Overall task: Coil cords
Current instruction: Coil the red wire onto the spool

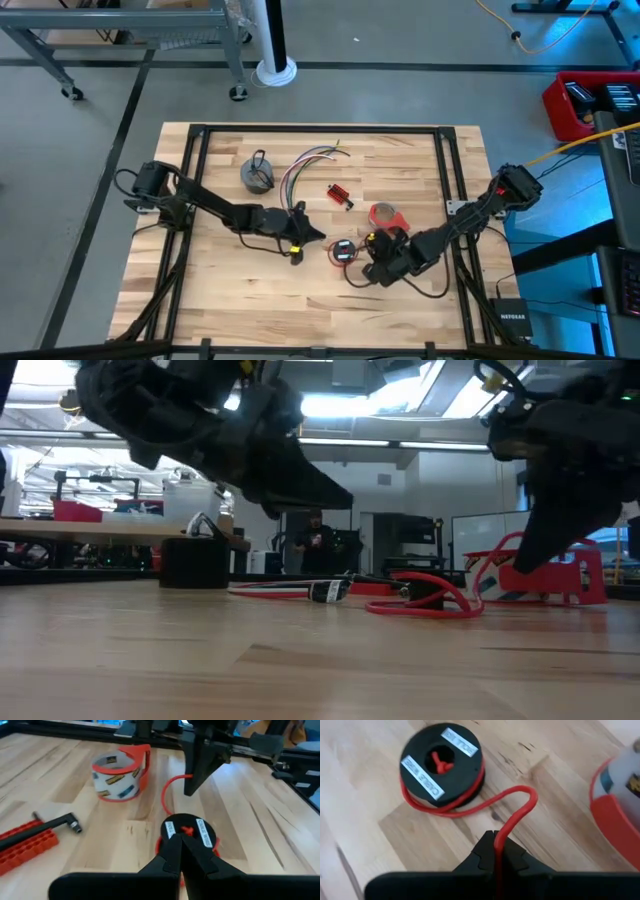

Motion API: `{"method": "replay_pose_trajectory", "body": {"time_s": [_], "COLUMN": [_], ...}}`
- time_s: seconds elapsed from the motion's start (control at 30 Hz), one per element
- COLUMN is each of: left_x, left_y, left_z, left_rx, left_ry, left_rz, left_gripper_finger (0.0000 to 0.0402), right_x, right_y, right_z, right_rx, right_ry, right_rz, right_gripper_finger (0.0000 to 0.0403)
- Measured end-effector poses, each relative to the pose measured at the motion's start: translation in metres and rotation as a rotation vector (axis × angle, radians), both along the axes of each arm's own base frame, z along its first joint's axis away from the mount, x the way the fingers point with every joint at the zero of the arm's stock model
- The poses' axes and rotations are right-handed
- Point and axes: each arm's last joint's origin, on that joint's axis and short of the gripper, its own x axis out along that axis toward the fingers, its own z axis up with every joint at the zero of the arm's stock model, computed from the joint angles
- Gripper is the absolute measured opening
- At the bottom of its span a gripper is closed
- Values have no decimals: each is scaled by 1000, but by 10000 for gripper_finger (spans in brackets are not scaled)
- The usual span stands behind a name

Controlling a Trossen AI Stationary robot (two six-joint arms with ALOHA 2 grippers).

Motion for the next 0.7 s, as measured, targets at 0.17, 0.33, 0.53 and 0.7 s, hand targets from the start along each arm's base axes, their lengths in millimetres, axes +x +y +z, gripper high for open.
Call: {"method": "replay_pose_trajectory", "body": {"time_s": [0.17,0.33,0.53,0.7], "left_x": [23,37,49,52], "left_y": [-4,-5,-6,-6], "left_z": [-12,-23,-22,-24], "left_rx": [19,22,15,34], "left_ry": [24,45,86,182], "left_rz": [-48,-53,-71,-75], "left_gripper_finger": [0,0,0,0], "right_x": [3,3,6,8], "right_y": [0,0,0,-4], "right_z": [1,1,2,2], "right_rx": [7,8,20,13], "right_ry": [-15,-16,-40,-42], "right_rz": [18,20,15,1], "right_gripper_finger": [1,1,1,1]}}
